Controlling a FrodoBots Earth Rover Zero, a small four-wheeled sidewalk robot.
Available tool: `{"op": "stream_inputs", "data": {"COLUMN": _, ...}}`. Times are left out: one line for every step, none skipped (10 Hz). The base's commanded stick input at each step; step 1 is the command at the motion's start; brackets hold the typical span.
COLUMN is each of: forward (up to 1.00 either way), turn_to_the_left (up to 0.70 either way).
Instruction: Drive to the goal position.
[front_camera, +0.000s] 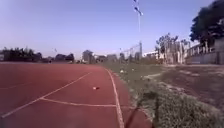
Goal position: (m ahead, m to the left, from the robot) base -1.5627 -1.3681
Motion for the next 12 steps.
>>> {"op": "stream_inputs", "data": {"forward": 0.70, "turn_to_the_left": -0.14}}
{"op": "stream_inputs", "data": {"forward": 0.70, "turn_to_the_left": -0.14}}
{"op": "stream_inputs", "data": {"forward": 0.70, "turn_to_the_left": -0.14}}
{"op": "stream_inputs", "data": {"forward": 0.70, "turn_to_the_left": -0.14}}
{"op": "stream_inputs", "data": {"forward": 0.70, "turn_to_the_left": -0.14}}
{"op": "stream_inputs", "data": {"forward": 0.70, "turn_to_the_left": -0.14}}
{"op": "stream_inputs", "data": {"forward": 0.56, "turn_to_the_left": -0.21}}
{"op": "stream_inputs", "data": {"forward": 0.45, "turn_to_the_left": -0.22}}
{"op": "stream_inputs", "data": {"forward": 0.45, "turn_to_the_left": -0.04}}
{"op": "stream_inputs", "data": {"forward": 0.45, "turn_to_the_left": 0.00}}
{"op": "stream_inputs", "data": {"forward": 0.45, "turn_to_the_left": 0.00}}
{"op": "stream_inputs", "data": {"forward": 0.45, "turn_to_the_left": 0.00}}
